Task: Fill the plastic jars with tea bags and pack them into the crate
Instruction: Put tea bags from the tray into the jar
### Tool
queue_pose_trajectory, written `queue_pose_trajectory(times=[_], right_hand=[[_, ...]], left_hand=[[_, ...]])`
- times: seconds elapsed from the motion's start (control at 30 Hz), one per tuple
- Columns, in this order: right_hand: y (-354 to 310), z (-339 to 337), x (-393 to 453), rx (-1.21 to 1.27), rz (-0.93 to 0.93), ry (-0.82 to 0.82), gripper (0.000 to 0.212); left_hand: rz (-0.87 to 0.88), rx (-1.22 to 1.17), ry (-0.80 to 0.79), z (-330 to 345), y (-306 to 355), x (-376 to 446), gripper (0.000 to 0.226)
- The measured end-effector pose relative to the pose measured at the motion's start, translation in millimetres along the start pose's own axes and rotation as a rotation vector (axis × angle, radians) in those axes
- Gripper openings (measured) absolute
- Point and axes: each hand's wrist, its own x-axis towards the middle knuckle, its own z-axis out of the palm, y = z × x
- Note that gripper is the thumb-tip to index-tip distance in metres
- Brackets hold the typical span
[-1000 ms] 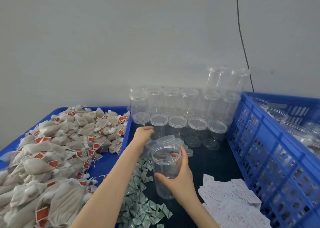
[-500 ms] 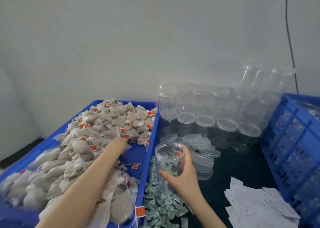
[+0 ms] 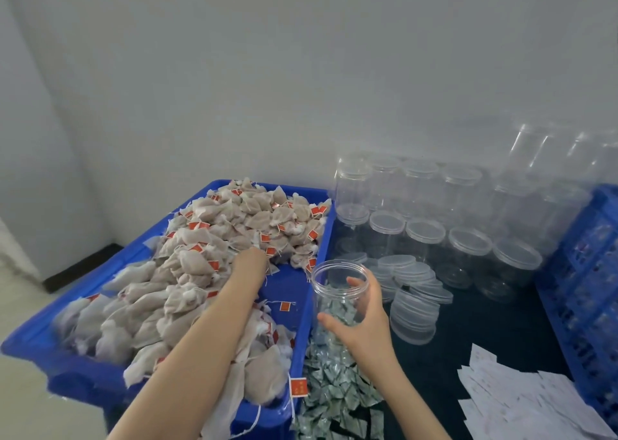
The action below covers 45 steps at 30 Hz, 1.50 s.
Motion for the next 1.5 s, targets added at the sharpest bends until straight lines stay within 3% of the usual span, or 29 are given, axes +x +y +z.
queue_pose_trajectory(times=[0.13, 0.3, 0.53, 0.7, 0.97, 1.13, 1.27, 1.4, 1.5], right_hand=[[0.9, -0.9, -0.7, -0.004, -0.006, -0.016, 0.093], [2.4, -0.8, -2.5, -0.011, -0.006, -0.021, 0.094], [4.7, -1.0, -3.6, -0.028, -0.006, -0.022, 0.094], [5.4, -0.2, -3.9, -0.024, -0.008, -0.021, 0.093], [7.4, -0.7, -2.9, -0.028, -0.012, -0.016, 0.094], [6.0, -0.5, -3.3, -0.024, -0.007, -0.023, 0.093], [6.0, -1.1, -3.0, -0.025, -0.006, -0.021, 0.092], [5.1, -3.4, -1.5, -0.034, -0.006, -0.043, 0.095], [3.4, -3.5, -0.8, -0.02, 0.006, -0.055, 0.095]], left_hand=[[-0.013, -0.083, -0.038, -3.9, -4.3, 1.3, 0.037], [-0.065, 0.136, -0.019, -0.9, -10.4, -5.1, 0.03], [-0.113, 0.11, 0.109, -5.1, -13.2, -2.1, 0.025], [-0.142, -0.063, 0.228, -8.3, -21.6, 0.5, 0.027], [-0.162, -0.304, 0.226, -10.3, -29.2, 0.3, 0.022], [-0.077, -0.365, -0.002, -8.2, -26.5, 2.9, 0.034], [0.2, -0.289, -0.162, -21.1, -16.1, -3.6, 0.039], [0.52, -0.119, -0.644, -43.0, 1.3, -29.7, 0.037], [0.56, 0.115, -0.757, -37.6, 16.0, -46.8, 0.043]])
